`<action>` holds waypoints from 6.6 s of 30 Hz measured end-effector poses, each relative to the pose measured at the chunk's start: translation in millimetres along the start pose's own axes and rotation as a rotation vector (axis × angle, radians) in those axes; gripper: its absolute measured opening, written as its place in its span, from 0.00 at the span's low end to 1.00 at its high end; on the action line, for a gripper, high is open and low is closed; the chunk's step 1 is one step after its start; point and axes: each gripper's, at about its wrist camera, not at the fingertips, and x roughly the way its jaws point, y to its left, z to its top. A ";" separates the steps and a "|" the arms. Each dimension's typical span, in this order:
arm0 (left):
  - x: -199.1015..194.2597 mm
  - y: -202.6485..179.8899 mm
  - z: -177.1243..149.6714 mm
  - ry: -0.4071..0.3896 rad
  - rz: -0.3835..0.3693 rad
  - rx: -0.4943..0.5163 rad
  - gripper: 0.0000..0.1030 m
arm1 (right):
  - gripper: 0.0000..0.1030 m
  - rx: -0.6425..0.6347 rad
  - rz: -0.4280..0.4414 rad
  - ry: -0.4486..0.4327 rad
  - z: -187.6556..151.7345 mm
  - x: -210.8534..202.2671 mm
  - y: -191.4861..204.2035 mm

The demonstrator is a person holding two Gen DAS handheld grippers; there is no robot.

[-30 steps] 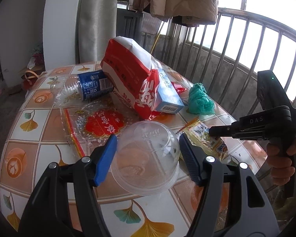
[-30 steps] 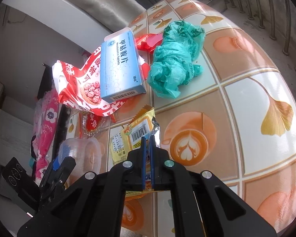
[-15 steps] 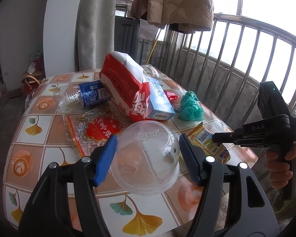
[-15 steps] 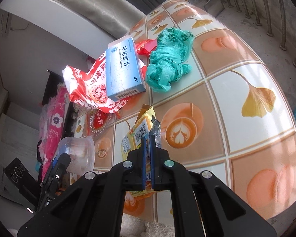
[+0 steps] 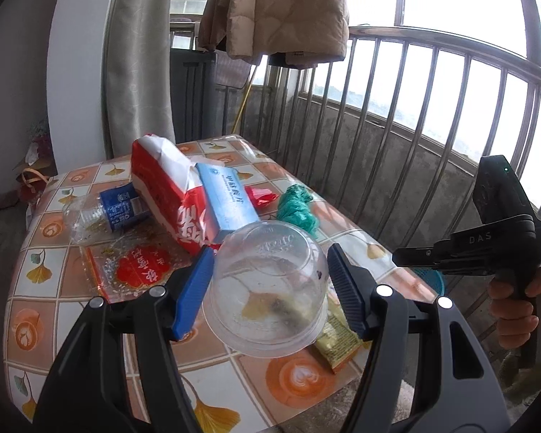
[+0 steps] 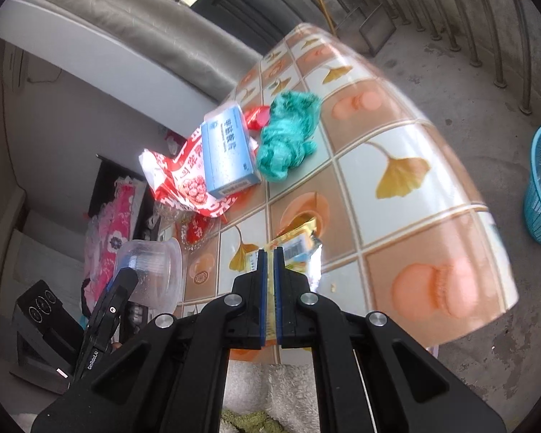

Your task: Collect trash

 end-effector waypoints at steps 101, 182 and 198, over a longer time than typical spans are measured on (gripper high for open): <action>159.5 -189.8 77.8 0.248 -0.489 0.051 0.59 | 0.03 0.289 -0.362 -0.509 7.8 -175.2 -163.5; 20.8 108.7 -1.4 -0.065 0.045 -0.348 0.74 | 0.74 -0.057 -0.237 0.061 102.6 117.9 29.4; 62.1 168.3 -51.5 0.229 0.328 -0.440 0.53 | 0.74 -0.030 -0.255 0.105 107.3 155.4 31.7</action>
